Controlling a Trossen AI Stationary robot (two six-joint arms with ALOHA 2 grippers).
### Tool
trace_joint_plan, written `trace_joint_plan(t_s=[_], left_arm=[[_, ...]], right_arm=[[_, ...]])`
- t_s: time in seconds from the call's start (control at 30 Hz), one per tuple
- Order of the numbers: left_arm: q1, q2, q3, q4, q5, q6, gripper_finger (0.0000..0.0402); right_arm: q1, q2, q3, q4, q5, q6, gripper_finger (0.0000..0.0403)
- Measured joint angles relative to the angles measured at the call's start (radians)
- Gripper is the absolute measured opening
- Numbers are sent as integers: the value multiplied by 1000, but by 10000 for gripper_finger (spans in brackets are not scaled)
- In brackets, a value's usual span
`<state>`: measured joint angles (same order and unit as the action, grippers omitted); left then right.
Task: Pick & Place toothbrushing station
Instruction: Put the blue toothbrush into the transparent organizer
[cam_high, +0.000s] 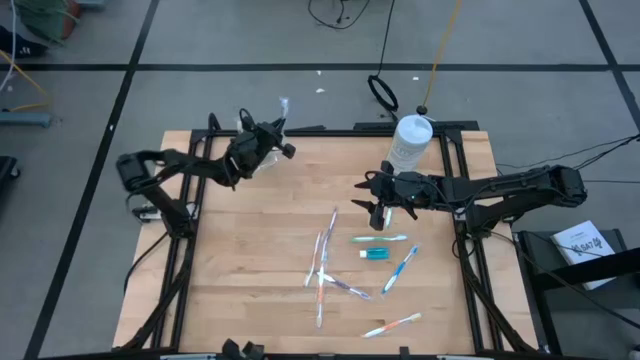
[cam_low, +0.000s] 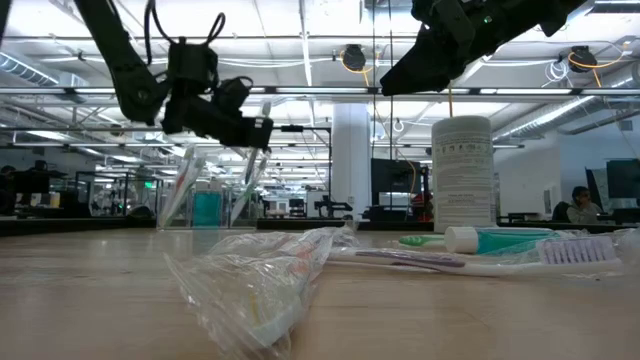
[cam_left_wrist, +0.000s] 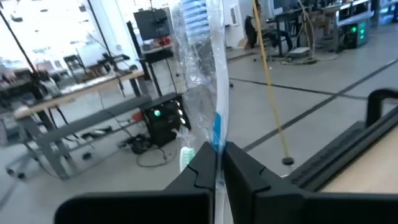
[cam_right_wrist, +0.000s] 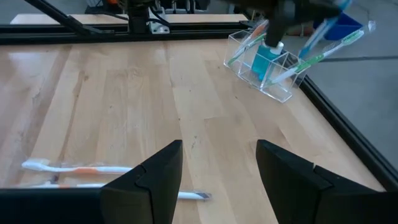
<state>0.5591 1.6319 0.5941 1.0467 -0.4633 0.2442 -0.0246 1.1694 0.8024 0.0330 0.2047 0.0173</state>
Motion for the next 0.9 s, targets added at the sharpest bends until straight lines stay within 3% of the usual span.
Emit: trace_joint_plan(t_s=[0.17,0.3,0.5,0.9], left_arm=[[1,98,0,70,-6,24,18],[-23,99,1,74,-85,4,12],[-32,71,1,41,-174,-200,46],[-32,-71,2,-461,-113,-402,107]], right_arm=[[0,0,0,0,1,-30,196],[0,0,0,0,1,-32,196],[0,0,0,-1,2,-32,196],[0,0,0,-1,2,-18,196]])
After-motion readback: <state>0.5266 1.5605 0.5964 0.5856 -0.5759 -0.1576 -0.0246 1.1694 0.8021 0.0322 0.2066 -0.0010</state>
